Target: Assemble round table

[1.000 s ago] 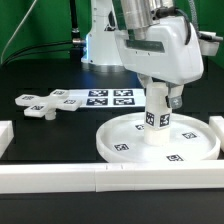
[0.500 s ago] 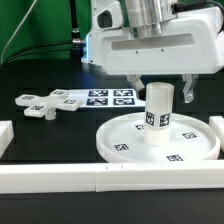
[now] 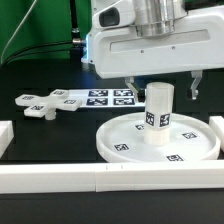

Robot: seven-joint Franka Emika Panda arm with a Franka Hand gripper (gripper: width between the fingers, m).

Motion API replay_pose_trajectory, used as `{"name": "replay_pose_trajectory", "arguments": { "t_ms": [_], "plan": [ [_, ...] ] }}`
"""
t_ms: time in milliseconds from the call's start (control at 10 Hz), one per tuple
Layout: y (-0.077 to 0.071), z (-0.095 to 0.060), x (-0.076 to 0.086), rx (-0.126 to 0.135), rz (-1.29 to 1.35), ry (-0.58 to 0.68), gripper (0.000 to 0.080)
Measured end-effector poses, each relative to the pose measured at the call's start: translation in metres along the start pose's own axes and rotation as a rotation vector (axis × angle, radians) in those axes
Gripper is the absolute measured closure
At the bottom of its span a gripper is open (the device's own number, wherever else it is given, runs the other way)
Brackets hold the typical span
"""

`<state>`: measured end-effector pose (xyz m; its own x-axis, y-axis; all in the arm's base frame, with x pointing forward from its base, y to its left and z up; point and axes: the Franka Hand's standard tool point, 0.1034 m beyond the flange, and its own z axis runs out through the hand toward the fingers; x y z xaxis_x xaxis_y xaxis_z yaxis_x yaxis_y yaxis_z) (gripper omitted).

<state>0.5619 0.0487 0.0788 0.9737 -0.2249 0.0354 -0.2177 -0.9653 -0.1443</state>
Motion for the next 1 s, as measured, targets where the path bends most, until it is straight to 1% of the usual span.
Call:
{"name": "replay_pose_trajectory", "arguments": {
  "t_ms": [100, 200, 500, 600, 700, 1000],
  "plan": [
    [0.0011, -0.0004, 0.0012, -0.003, -0.107, 0.002, 0.015],
    [0.0045, 0.0002, 0.0011, -0.003, -0.16, 0.002, 0.015],
    [0.0061, 0.0001, 0.0013, -0.006, -0.324, 0.001, 0.015],
    [0.0059, 0.0001, 0.0012, -0.017, -0.421, -0.002, 0.015],
    [0.0045, 0.0003, 0.0008, -0.037, -0.525, -0.007, 0.015],
    [0.0019, 0.0006, -0.0012, -0.066, -0.845, -0.042, 0.015]
  ]
}}
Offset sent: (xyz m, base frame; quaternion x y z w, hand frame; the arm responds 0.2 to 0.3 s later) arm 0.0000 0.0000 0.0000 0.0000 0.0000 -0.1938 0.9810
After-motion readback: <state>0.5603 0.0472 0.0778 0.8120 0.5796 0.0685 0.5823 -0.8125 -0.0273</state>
